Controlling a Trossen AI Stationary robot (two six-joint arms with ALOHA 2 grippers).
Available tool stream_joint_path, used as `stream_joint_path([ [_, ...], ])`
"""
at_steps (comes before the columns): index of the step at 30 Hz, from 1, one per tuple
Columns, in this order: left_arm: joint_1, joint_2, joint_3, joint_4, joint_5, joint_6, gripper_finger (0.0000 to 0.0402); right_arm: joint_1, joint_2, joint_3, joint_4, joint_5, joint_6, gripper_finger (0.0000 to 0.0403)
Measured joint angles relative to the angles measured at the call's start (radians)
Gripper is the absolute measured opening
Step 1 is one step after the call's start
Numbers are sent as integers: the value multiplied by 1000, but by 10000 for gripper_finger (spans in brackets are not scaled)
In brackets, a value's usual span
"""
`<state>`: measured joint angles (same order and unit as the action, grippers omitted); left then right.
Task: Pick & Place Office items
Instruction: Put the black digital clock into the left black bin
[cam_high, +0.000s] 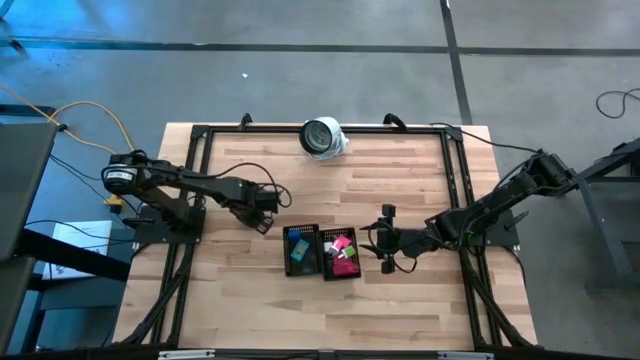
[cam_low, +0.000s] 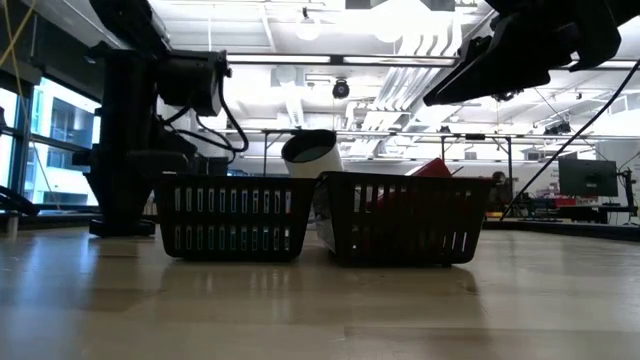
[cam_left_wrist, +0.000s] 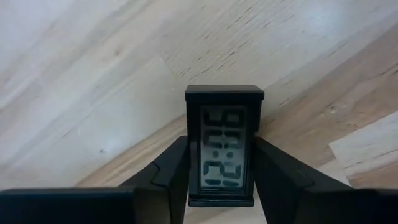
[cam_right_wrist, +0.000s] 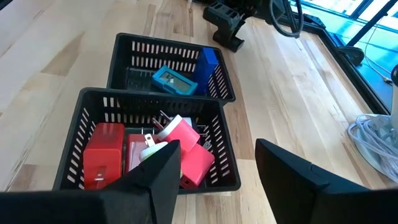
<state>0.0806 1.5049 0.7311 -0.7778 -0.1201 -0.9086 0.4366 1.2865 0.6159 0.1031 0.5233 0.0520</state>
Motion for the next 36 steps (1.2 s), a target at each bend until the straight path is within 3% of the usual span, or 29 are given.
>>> stream_joint_path([
  [9, -30, -249, -2, 10, -162, 0, 124, 0, 0, 0, 58, 1, -28, 193],
  [14, -100, -422, -2, 166, -215, 106, 124, -22, 0, 0, 246, -9, -80, 193],
  [19, -233, -523, 0, 341, -359, 296, 124, -113, 14, 0, 493, -209, -5, 193],
  [21, -290, -531, 0, 373, -429, 352, 124, -160, 37, 0, 591, -294, 64, 193],
  [24, -369, -512, 0, 378, -524, 414, 124, -226, 102, 23, 693, -337, 163, 193],
  [30, -472, -425, 1, 406, -718, 549, 124, -303, 257, 168, 663, -413, 331, 193],
  [36, -507, -361, 2, 462, -780, 682, 124, -343, 421, 313, 644, -454, 460, 193],
])
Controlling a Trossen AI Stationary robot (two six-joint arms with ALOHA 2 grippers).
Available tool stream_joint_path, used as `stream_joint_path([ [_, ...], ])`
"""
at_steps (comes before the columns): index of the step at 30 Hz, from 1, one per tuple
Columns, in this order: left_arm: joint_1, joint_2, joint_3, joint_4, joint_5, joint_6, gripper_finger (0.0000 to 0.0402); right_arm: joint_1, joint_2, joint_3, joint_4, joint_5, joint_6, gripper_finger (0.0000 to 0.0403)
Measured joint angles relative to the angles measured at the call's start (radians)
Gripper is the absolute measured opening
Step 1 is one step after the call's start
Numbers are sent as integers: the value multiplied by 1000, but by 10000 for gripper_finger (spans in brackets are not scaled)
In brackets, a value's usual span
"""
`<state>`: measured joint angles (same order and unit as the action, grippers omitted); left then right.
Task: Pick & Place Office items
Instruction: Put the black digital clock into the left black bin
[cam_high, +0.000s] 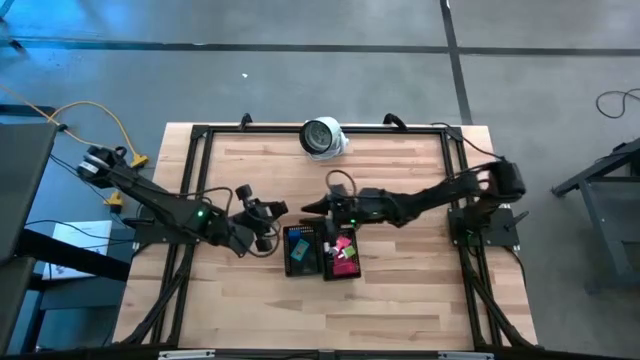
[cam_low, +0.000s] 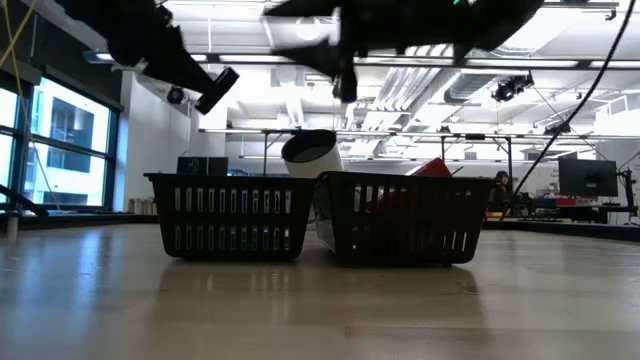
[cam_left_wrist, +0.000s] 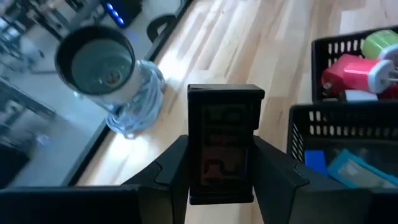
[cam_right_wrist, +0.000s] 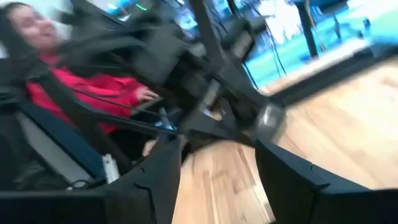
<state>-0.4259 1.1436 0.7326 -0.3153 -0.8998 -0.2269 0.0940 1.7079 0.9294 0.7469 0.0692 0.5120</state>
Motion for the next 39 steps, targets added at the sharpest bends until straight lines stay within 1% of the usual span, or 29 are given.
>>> stream_joint_path([
  [3, -3, 18, 0, 17, -39, 46, 124, -17, 61, 51, -80, 1, 20, 193],
  [7, -3, 33, 0, 13, -70, 58, 124, -37, 96, 94, -97, 3, 45, 193],
  [12, -3, 53, 0, 17, -56, 77, 124, -52, 97, 116, -85, 22, 46, 193],
  [17, -3, 83, 1, 56, -54, 158, 124, -49, 109, 119, -89, 87, 68, 193],
  [23, 3, 83, 22, 94, -70, 276, 124, -48, 163, 118, -34, 88, 128, 193],
  [27, 5, 90, 36, 128, -46, 339, 124, -40, 188, 118, 40, 88, 142, 193],
  [29, 5, 90, 36, 137, -40, 360, 124, -31, 190, 118, 51, 89, 142, 193],
  [34, 5, 90, 36, 174, -26, 408, 124, -14, 190, 124, 51, 140, 141, 193],
  [39, 5, 94, 37, 199, -19, 425, 124, -13, 190, 124, 48, 133, 143, 193],
])
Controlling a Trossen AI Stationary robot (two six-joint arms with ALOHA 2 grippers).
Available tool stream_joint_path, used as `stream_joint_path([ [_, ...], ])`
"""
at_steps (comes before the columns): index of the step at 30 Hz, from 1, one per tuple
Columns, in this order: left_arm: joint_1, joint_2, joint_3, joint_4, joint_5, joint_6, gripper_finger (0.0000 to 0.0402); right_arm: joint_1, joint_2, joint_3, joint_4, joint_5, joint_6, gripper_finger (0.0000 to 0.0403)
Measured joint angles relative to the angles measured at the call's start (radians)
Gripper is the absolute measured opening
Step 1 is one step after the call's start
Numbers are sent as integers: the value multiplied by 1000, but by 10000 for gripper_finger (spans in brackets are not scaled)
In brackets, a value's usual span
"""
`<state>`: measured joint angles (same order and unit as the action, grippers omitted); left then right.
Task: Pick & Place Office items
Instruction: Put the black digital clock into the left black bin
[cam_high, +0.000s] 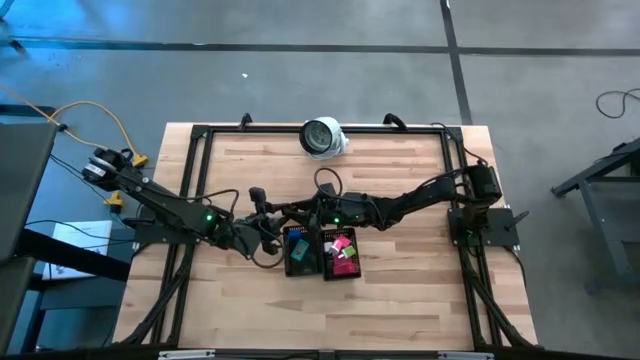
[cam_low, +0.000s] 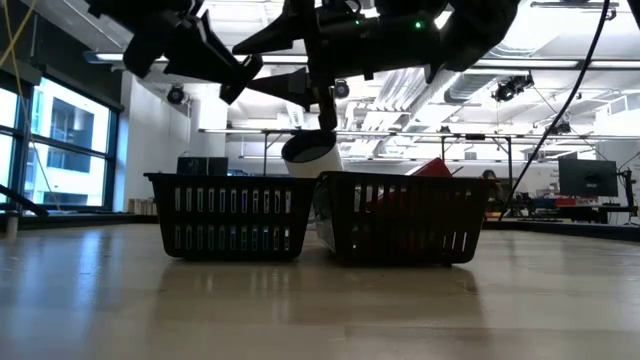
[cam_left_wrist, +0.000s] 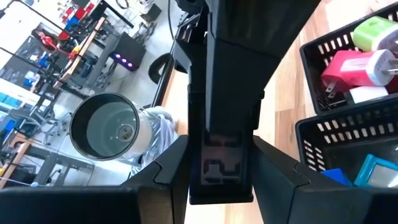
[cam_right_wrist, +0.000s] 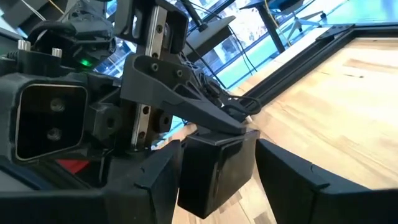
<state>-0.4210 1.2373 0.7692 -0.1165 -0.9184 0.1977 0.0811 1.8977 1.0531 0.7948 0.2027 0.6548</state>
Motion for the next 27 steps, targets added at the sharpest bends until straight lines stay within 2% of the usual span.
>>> stream_joint_path([
  [9, 0, 3, 0, 7, -1, -1, 124, 0, 0, 0, -5, -23, -4, 183],
  [23, 0, 3, 0, 5, -32, -1, 124, -7, -1, -2, -19, -33, -27, 65],
  [25, -1, 3, 0, 7, -29, -6, 121, -7, -1, -2, -27, -33, -40, 56],
  [27, -2, 2, 2, 18, -22, -9, 100, -7, -1, -3, -35, -40, -53, 51],
])
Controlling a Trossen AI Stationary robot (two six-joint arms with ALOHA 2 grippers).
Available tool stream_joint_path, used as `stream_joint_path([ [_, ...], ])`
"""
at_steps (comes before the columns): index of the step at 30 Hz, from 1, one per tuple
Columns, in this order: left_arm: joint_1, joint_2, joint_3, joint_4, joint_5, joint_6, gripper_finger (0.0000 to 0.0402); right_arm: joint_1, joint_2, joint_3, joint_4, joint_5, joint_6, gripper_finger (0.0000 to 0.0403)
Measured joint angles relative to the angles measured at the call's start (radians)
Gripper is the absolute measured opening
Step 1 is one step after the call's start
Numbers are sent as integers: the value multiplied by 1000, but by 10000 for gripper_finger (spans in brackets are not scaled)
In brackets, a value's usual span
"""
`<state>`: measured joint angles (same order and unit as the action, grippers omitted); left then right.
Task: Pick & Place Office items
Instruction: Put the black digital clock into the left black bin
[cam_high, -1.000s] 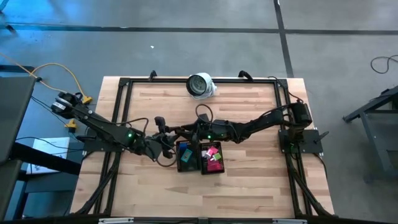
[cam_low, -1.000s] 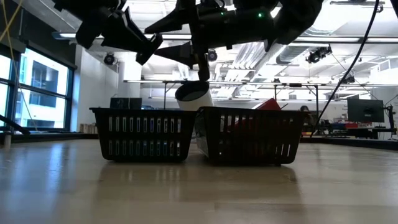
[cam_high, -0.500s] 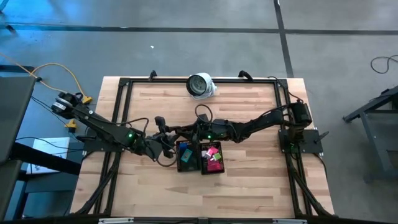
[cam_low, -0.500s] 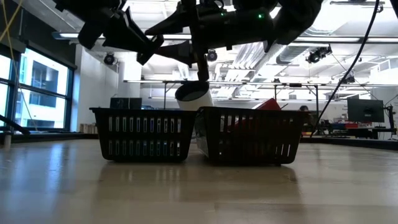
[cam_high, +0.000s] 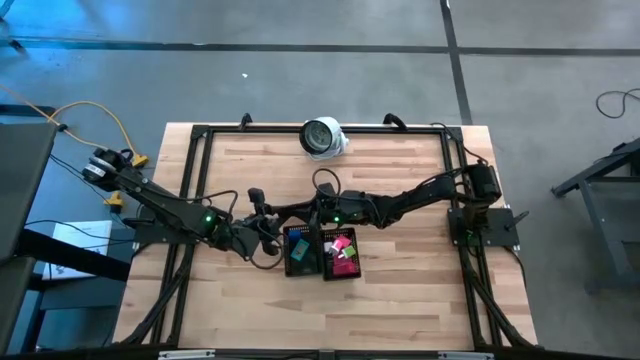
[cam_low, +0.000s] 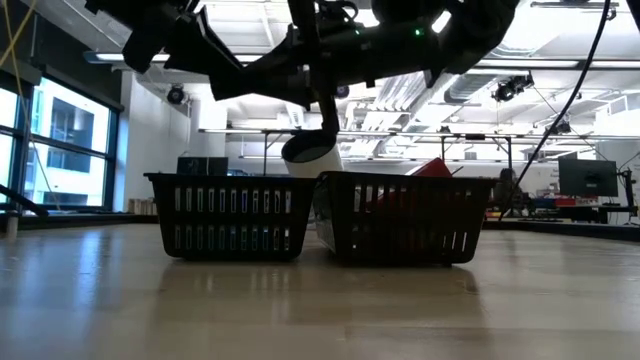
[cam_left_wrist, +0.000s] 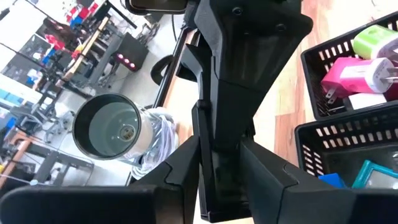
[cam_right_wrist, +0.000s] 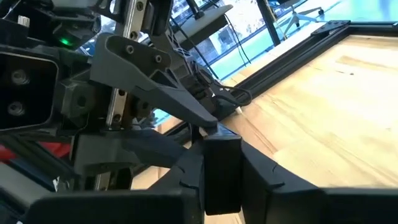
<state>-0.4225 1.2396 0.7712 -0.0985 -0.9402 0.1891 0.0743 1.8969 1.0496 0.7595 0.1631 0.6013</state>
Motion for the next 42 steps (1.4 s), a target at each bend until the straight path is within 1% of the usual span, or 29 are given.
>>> stream_joint_path([
  [8, -14, 0, 0, -3, -14, 5, 98, 1, 0, 0, 3, -7, -30, 48],
  [13, -71, -11, 0, -4, -93, 10, 100, 2, 0, 5, 16, -35, -50, 48],
  [16, -109, -34, -1, -10, -119, 12, 101, -3, -17, 5, -5, -58, -74, 47],
  [18, -132, -57, -1, -9, -147, -18, 101, -3, -24, 5, -2, -69, -93, 47],
  [20, -156, -87, -1, -10, -155, -52, 101, -9, -50, 3, -47, -91, -113, 47],
  [23, -192, -155, -2, -9, -127, -113, 105, -15, -96, 4, -93, -94, -151, 47],
  [26, -215, -237, -2, -9, -51, -167, 118, -16, -144, 4, -177, -90, -185, 47],
  [32, -223, -379, -2, -8, 112, -234, 163, -15, -195, 3, -241, -107, -249, 47],
  [35, -223, -411, -2, -8, 119, -268, 191, -15, -197, 3, -252, -138, -264, 47],
  [38, -223, -416, -2, -8, 91, -274, 214, -15, -197, 3, -274, -161, -266, 47],
  [42, -223, -415, -2, -7, 75, -296, 225, -15, -197, 3, -285, -207, -268, 47],
])
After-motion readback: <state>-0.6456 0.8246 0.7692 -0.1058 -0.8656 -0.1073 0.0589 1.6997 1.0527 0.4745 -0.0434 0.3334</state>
